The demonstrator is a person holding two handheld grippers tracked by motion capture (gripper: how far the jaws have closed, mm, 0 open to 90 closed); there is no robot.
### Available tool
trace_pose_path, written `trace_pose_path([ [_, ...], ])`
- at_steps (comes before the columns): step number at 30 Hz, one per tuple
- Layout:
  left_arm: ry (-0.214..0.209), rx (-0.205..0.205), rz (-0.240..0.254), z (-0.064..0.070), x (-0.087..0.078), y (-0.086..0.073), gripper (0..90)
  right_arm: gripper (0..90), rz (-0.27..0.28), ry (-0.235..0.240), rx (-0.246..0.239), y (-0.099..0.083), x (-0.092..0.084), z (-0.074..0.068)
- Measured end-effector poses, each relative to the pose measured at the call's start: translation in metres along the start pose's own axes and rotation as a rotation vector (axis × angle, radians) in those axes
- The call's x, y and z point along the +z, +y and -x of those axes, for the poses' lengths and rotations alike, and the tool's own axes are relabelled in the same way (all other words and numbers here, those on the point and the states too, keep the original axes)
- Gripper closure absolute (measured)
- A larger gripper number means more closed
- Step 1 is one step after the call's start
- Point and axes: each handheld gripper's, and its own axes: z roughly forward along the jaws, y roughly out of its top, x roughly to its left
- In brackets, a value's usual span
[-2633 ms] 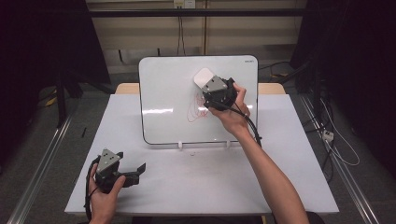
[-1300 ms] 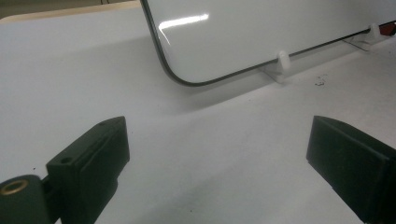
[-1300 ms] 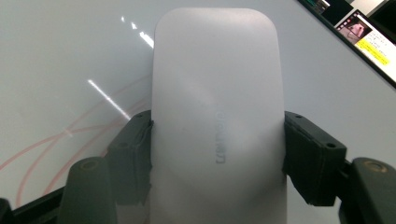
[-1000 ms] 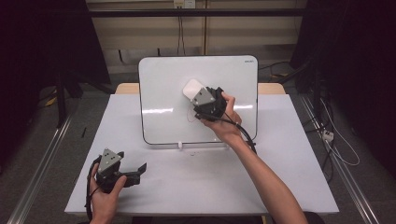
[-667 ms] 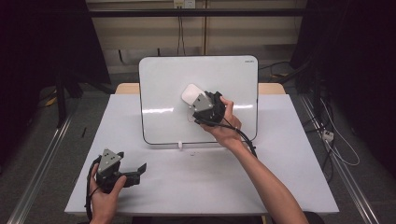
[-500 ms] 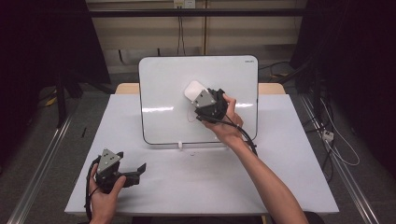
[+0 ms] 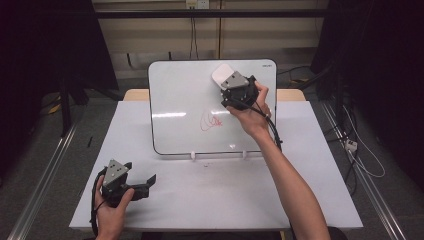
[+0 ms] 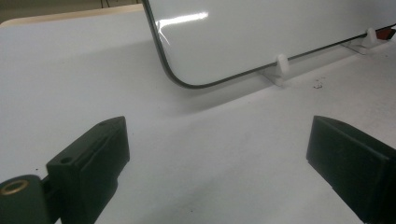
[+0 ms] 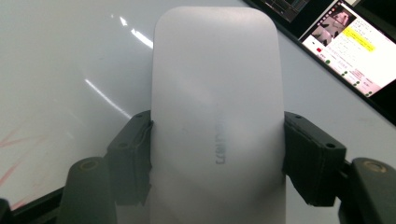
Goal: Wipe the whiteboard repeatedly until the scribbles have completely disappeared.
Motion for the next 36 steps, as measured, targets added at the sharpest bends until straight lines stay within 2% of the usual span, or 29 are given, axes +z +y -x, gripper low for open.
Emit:
trace_pose_path([
  [3, -0.001, 0.0, 0.003, 0.0, 0.0, 0.0, 5.9, 31.5, 0.002, -0.002, 0.014, 0.0, 0.001, 0.004],
  [5, -0.001, -0.001, 0.004, 0.0, 0.0, 0.0, 5.9, 31.5, 0.007, -0.019, 0.013, -0.001, 0.0, 0.001],
  [8, -0.001, 0.001, 0.005, 0.0, 0.0, 0.0, 5.9, 31.5, 0.004, -0.014, 0.009, -0.005, -0.002, -0.002],
  [9, -0.001, 0.001, 0.003, 0.0, 0.0, 0.0, 5.9, 31.5, 0.001, -0.004, -0.003, -0.011, -0.004, -0.009],
  [15, 0.0, 0.01, -0.001, 0.002, 0.001, 0.0, 5.9, 31.5, 0.004, 0.018, -0.027, -0.026, -0.01, -0.024],
  [20, -0.002, 0.007, -0.004, 0.003, 0.002, 0.001, 5.9, 31.6, -0.003, 0.037, -0.072, -0.037, -0.017, -0.041],
  [21, -0.001, 0.01, -0.006, 0.003, 0.002, 0.001, 5.9, 31.6, -0.008, 0.04, -0.08, -0.041, -0.019, -0.049],
  [23, -0.002, 0.013, -0.007, 0.003, 0.002, 0.001, 5.9, 31.6, -0.008, 0.045, -0.09, -0.043, -0.02, -0.052],
  [24, -0.001, 0.012, -0.008, 0.003, 0.002, 0.001, 5.9, 31.6, -0.009, 0.053, -0.101, -0.048, -0.023, -0.059],
  [26, -0.001, 0.011, -0.008, 0.003, 0.002, 0.001, 5.9, 31.5, -0.01, 0.055, -0.103, -0.049, -0.024, -0.062],
  [30, 0.0, 0.011, -0.009, 0.003, 0.002, 0.001, 5.9, 31.5, -0.016, 0.062, -0.123, -0.055, -0.028, -0.077],
  [32, -0.002, 0.012, -0.008, 0.003, 0.002, 0.001, 5.9, 31.5, -0.017, 0.063, -0.126, -0.056, -0.029, -0.079],
  [33, -0.002, 0.014, -0.009, 0.003, 0.003, 0.001, 5.9, 31.6, -0.021, 0.062, -0.135, -0.057, -0.03, -0.085],
  [36, -0.002, 0.016, -0.012, 0.004, 0.004, 0.001, 5.9, 31.5, -0.017, 0.07, -0.132, -0.057, -0.029, -0.084],
])
